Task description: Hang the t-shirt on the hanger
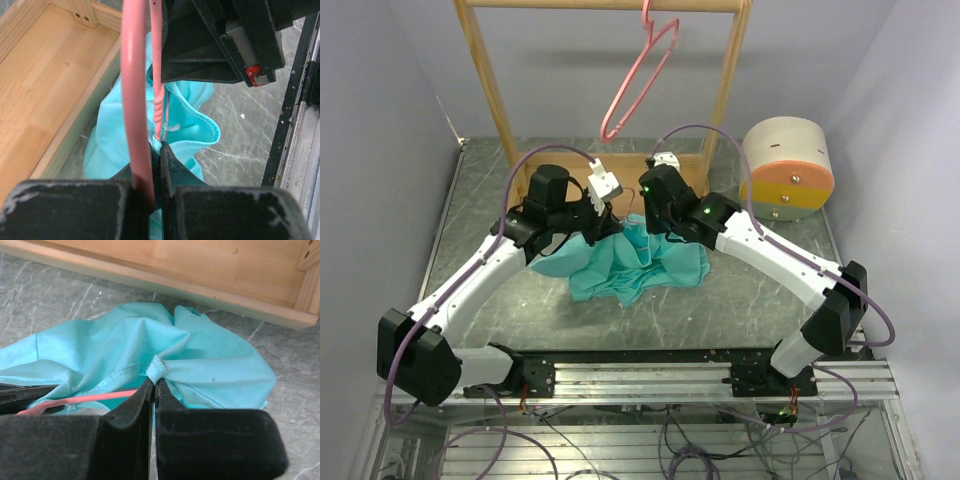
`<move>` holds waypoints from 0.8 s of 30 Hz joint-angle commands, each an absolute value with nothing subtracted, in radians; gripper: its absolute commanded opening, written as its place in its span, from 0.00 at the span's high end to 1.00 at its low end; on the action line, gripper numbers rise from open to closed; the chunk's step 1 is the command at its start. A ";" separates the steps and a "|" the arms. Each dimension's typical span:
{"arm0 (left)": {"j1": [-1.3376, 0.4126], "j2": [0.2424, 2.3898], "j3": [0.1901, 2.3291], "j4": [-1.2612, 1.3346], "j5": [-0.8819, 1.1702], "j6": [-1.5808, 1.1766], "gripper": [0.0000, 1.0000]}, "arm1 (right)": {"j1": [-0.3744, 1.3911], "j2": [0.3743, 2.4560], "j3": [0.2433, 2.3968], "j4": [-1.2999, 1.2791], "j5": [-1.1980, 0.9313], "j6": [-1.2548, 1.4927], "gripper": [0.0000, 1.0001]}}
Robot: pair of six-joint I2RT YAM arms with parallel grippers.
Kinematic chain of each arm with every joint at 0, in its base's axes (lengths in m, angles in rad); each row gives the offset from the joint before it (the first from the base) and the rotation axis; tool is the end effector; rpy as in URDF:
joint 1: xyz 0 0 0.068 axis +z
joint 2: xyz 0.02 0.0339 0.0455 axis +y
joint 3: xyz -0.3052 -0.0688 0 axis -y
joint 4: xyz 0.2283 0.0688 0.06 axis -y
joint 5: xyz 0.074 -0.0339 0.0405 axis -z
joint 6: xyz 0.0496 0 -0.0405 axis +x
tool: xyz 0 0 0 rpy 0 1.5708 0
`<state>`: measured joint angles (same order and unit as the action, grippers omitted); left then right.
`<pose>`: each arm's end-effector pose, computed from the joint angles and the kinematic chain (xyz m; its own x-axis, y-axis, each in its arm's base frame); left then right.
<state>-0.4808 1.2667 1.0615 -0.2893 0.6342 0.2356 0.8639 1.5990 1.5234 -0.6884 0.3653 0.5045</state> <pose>0.2211 -0.1485 0.3628 -0.2143 0.3238 -0.9215 0.9101 0.4087 -0.0680 0.2393 0.2529 0.3779 -0.6557 -0.0725 -0.7516 -0.2579 0.9570 0.1327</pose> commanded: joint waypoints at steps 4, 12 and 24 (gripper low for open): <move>-0.459 1.152 1.090 -0.285 0.773 0.207 0.93 | 0.890 1.520 1.523 -0.793 0.391 0.522 1.00; -0.431 1.147 1.177 -0.649 0.915 0.502 0.93 | 0.904 1.498 1.605 -0.867 0.360 0.478 1.00; -0.392 1.191 1.207 -0.608 1.022 0.531 0.93 | 0.950 1.460 1.605 -0.856 0.242 0.375 1.00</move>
